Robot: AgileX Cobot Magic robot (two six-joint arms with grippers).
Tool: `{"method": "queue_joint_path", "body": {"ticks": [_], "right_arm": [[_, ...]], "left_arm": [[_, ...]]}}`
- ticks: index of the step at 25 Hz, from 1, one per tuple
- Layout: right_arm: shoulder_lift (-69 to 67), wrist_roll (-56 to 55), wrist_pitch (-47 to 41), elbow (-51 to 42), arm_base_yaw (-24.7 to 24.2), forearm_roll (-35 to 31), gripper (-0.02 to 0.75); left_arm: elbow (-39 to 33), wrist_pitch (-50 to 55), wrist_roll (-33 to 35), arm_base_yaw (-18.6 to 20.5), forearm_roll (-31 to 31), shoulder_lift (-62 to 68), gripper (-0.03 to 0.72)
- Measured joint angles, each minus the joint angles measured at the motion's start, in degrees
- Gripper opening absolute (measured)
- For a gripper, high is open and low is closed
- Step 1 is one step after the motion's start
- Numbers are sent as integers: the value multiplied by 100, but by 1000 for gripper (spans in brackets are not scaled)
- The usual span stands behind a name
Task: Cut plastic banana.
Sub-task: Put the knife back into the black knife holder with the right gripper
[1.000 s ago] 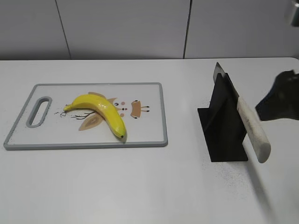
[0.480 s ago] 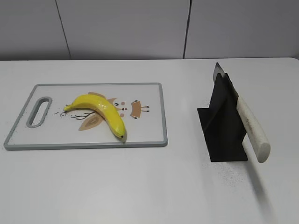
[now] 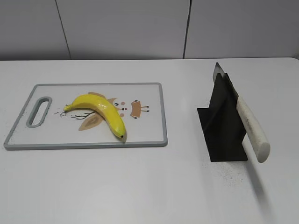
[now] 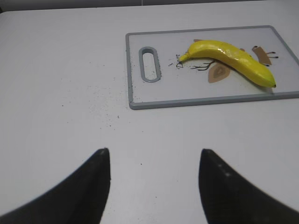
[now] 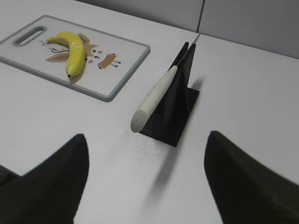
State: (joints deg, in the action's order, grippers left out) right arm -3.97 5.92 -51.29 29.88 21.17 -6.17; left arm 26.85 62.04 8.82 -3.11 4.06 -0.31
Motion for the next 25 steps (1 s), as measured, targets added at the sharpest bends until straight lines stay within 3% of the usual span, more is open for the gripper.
{"method": "queue_joint_path", "body": {"ticks": [25], "right_arm": [[369,-5,-816,-100,-46,250,578]], "left_arm": [[0,0,0,0,0,0,589]]}}
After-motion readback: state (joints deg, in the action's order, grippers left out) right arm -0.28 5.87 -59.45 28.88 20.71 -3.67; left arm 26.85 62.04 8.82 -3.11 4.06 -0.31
